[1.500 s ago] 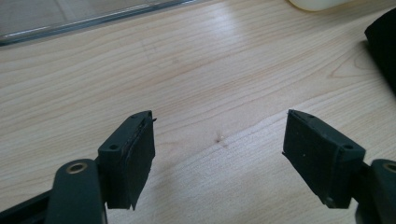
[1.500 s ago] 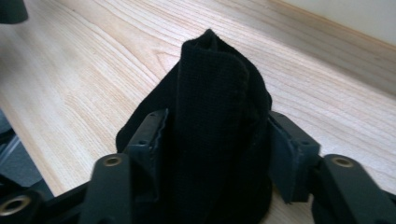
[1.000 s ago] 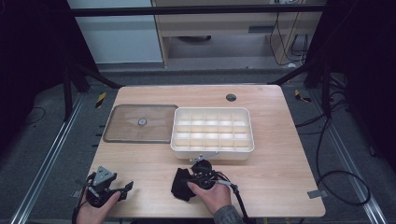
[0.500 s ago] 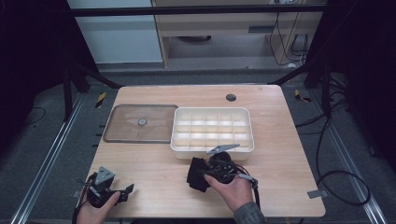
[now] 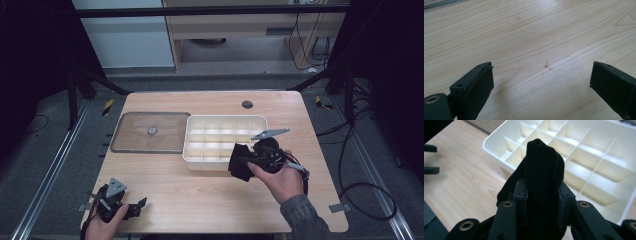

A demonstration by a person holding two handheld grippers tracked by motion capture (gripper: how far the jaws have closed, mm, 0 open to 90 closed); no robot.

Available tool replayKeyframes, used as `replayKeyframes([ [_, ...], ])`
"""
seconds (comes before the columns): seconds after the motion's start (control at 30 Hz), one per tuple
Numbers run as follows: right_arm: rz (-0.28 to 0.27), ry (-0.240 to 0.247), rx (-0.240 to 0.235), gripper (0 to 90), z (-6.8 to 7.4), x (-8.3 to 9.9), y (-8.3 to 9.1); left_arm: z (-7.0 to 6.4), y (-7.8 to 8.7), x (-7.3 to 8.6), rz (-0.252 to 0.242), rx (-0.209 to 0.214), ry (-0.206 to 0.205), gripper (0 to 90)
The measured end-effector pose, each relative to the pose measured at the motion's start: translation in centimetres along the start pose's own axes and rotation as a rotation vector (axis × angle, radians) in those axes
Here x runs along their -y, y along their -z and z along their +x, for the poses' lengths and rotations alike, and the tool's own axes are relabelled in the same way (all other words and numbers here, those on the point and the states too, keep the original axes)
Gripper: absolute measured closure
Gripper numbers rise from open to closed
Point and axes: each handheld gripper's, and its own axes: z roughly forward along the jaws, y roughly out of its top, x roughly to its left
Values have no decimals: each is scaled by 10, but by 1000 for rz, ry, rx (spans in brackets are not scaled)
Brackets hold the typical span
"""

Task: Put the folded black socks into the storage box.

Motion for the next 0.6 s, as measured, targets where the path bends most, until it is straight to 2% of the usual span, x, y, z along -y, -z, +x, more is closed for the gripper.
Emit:
replayKeyframes([
  [0.03,0,0,0,675,0,0,0,0,0,0,0,0,0,45],
  [0.17,-1,-9,16,673,-19,-14,3,0,0,1,-5,13,7,45],
  [0.23,3,-9,24,672,-21,-16,3,0,1,0,-9,14,7,47],
  [0.3,-10,4,54,671,-28,-24,4,-1,0,0,-12,7,7,47],
  [0.47,-26,1,81,668,-34,-30,5,-1,-5,-2,2,15,1,46],
  [0.6,-12,-4,104,667,-41,-35,5,4,-5,-3,-10,8,0,46],
])
